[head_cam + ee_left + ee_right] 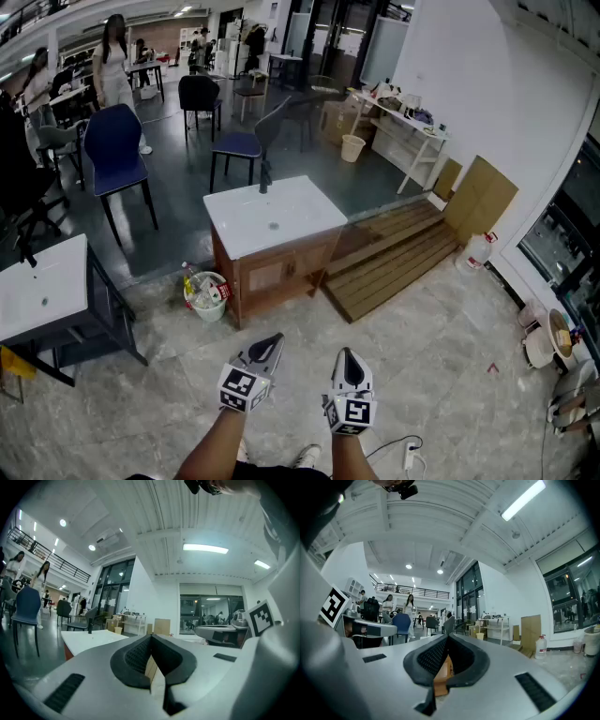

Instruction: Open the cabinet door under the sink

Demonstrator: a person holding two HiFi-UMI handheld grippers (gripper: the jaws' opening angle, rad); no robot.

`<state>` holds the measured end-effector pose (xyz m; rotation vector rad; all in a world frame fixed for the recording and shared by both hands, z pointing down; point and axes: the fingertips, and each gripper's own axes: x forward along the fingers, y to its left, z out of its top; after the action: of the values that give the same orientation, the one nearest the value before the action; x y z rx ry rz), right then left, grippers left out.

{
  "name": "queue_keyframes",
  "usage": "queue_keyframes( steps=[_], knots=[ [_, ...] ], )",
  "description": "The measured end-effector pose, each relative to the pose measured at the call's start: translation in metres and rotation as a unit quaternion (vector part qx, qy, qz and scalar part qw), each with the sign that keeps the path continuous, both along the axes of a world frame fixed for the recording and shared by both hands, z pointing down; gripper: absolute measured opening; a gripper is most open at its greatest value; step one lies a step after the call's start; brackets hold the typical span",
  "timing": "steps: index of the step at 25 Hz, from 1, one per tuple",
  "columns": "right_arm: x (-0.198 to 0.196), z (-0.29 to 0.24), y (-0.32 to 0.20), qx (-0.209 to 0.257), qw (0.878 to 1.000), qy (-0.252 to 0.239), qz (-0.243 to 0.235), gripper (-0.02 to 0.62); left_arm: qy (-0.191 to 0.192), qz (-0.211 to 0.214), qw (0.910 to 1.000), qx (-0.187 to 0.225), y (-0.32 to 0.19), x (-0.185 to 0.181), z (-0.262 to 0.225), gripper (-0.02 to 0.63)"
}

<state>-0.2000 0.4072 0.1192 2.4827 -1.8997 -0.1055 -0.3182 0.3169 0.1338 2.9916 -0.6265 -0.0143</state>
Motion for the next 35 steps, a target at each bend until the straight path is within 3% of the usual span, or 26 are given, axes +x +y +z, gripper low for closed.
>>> queue_keyframes(
  steps=[18, 23, 29, 35],
  knots=[
    [-0.025, -0.003, -0.022, 0.019, 1.0, -0.009, 0.004, 0.021, 0.017, 0.018, 0.9997, 0.001, -0.019, -0.022, 0.005, 0.02],
    [-0.032, -0.001, -0.038, 0.009, 1.0, -0.002, 0.0, 0.02, 0.015, 0.015, 0.9996, -0.021, -0.038, -0.025, 0.018, 0.02],
    [-0.005, 0.011, -0.07, 0.017, 1.0, -0.015, -0.01, 0.02, -0.013, 0.014, 0.9998, -0.01, -0.064, 0.001, 0.021, 0.02],
    [0.086, 0.017, -0.114, 0.038, 0.998, -0.035, -0.027, 0.02, -0.063, 0.011, 0.9979, 0.003, -0.095, 0.091, 0.025, 0.02]
  ],
)
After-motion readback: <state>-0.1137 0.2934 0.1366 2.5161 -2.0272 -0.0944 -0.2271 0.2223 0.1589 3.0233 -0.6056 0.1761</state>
